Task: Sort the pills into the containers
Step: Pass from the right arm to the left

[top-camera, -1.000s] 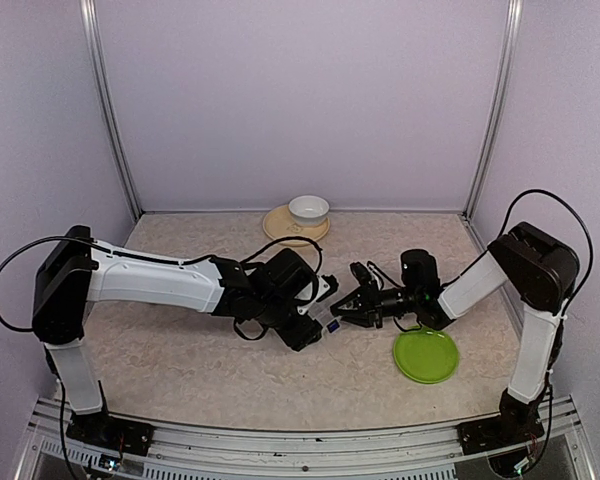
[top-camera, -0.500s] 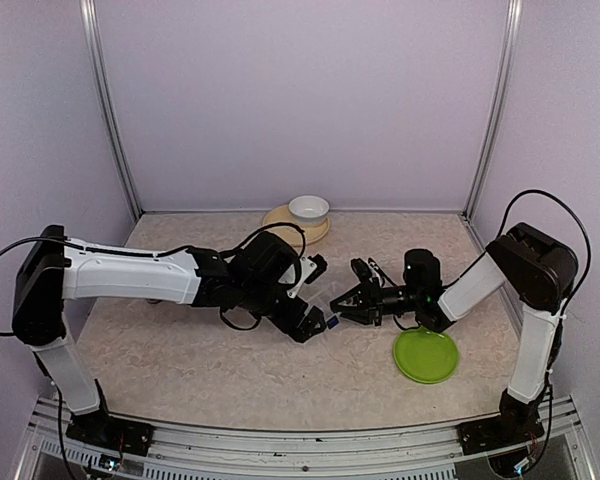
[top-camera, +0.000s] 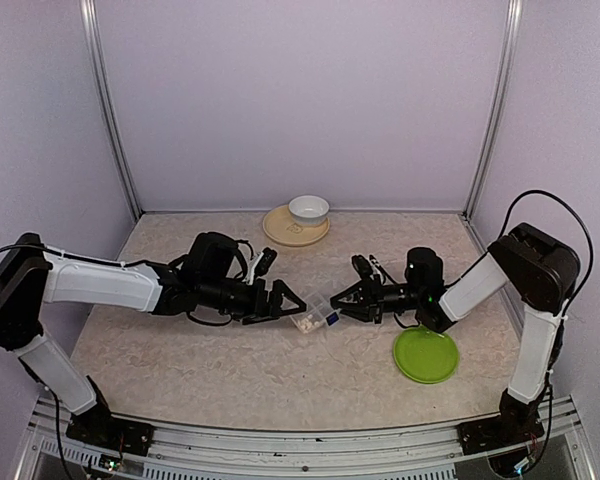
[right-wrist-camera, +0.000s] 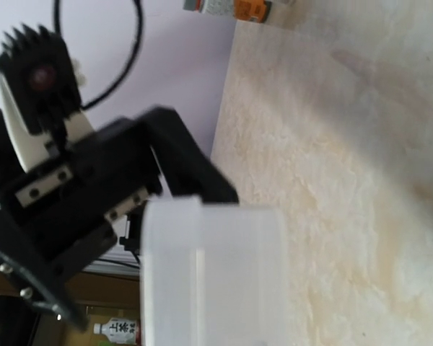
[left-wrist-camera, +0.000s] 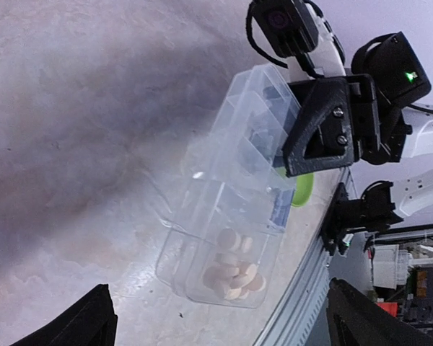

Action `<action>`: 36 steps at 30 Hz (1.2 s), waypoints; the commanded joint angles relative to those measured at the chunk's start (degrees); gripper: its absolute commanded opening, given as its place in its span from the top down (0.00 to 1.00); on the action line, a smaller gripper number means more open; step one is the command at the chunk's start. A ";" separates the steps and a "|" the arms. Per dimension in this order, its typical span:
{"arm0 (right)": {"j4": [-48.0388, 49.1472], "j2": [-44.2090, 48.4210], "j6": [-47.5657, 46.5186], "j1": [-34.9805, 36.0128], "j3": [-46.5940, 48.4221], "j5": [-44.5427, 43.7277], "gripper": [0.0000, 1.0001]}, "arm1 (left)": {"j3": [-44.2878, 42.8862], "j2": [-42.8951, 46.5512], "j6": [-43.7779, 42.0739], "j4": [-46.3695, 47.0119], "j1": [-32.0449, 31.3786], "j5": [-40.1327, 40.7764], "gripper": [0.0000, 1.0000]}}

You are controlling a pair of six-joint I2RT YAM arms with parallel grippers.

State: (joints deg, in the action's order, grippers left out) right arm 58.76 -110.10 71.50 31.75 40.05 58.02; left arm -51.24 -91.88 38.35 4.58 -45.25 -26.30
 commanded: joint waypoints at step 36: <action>16.79 1.31 11.76 -0.29 -2.57 -1.04 0.79 | 7.47 -8.21 18.71 42.91 -3.48 -10.43 0.25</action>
State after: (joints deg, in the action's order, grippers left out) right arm 71.83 -109.16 81.84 31.22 38.06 57.17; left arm -44.14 -99.07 56.62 41.15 -48.12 -35.31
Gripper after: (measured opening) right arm 0.216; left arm 0.796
